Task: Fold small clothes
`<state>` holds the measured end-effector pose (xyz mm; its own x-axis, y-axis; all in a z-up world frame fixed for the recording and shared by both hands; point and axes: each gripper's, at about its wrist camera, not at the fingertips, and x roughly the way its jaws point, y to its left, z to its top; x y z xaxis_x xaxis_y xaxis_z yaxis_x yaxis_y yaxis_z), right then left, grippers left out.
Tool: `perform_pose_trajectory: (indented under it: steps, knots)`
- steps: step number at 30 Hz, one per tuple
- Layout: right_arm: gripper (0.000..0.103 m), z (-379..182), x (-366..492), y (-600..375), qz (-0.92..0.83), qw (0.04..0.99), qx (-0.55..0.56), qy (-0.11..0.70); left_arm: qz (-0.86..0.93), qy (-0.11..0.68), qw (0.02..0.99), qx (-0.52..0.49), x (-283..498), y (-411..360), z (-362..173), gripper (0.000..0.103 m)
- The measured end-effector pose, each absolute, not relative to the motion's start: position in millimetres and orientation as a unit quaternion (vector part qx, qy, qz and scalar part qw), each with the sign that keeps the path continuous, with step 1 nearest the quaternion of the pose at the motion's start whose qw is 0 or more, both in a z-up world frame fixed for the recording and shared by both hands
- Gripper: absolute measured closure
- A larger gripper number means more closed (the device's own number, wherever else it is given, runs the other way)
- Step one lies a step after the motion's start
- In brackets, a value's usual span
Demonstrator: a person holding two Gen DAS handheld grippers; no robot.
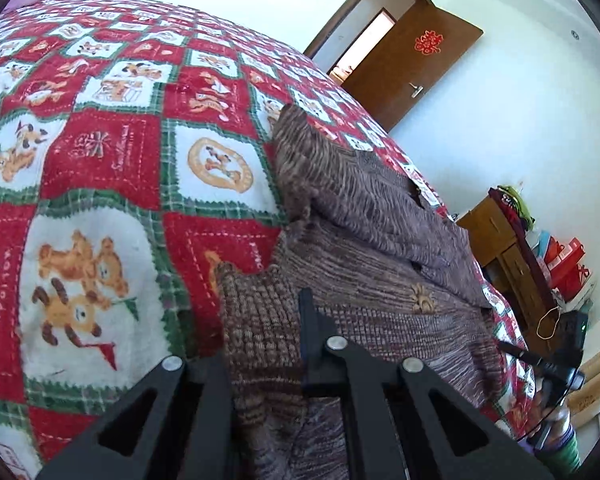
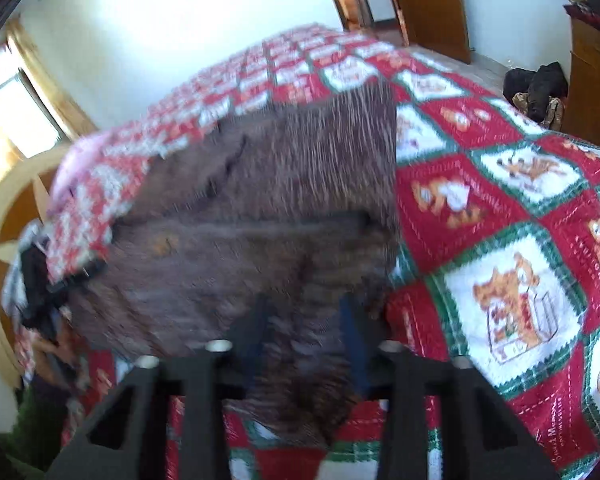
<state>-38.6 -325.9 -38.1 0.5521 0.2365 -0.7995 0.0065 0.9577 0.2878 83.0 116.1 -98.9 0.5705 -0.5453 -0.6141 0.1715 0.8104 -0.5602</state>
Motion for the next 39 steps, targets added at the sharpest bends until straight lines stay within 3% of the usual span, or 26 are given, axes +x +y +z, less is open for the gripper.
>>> perform_pose_trajectory:
  steps: [11,18,21,29,30,31,32,39]
  knots:
    - [0.072,-63,-30,-235,0.179,0.848,0.098,0.489,-0.209,0.409,0.858,-0.228,81,115,-101,0.098]
    - [0.07,-53,-39,-270,0.161,0.851,0.154,0.476,-0.211,0.408,0.859,-0.226,81,115,-100,0.098]
    - [0.054,-38,-37,-289,0.136,0.865,0.16,0.456,-0.211,0.409,0.858,-0.227,81,115,-100,0.098]
    - [0.053,-63,3,-263,0.144,0.848,0.097,0.501,-0.205,0.417,0.86,-0.209,83,111,-96,0.098]
    - [0.053,-63,2,-258,0.139,0.852,0.08,0.498,-0.204,0.418,0.863,-0.199,83,109,-94,0.098]
    - [0.068,-62,-1,-254,0.136,0.857,0.062,0.493,-0.203,0.418,0.866,-0.185,82,106,-91,0.098]
    - [0.093,-59,-4,-250,0.14,0.857,0.048,0.493,-0.202,0.418,0.868,-0.174,81,104,-90,0.098]
    - [0.093,-18,-27,-268,0.114,0.884,0.066,0.45,-0.225,0.405,0.863,-0.2,78,109,-81,0.098]
